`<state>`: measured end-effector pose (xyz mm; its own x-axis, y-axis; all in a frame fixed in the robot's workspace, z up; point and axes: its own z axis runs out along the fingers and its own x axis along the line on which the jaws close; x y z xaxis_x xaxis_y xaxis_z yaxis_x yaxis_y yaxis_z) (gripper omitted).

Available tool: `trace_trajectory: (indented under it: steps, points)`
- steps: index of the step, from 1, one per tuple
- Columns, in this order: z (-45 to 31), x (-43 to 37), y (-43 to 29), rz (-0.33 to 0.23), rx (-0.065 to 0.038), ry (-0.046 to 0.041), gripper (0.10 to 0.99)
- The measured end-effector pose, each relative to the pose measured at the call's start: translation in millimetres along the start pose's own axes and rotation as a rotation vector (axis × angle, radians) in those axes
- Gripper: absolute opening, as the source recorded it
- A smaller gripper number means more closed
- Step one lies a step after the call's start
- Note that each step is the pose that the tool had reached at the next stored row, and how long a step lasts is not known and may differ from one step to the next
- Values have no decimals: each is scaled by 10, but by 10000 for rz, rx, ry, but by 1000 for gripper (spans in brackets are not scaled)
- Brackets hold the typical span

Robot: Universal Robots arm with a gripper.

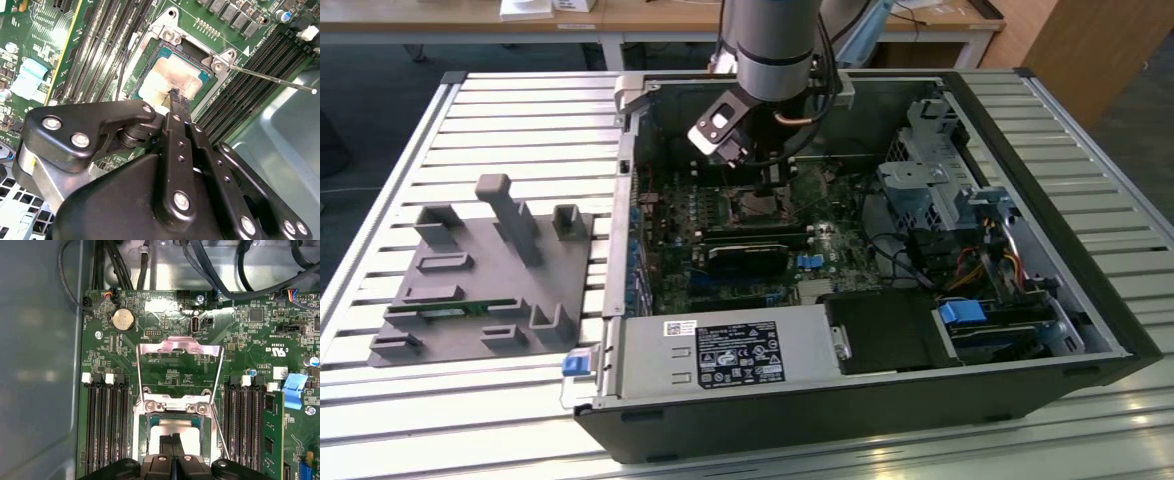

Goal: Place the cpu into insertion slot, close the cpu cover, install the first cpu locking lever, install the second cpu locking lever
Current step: 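Close the cpu cover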

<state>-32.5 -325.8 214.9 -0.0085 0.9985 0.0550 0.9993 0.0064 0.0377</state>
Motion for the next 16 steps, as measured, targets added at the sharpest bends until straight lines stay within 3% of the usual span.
trace_trajectory:
  steps: [16]
  points:
    - [-61,3,-5,1,2,-2,106]
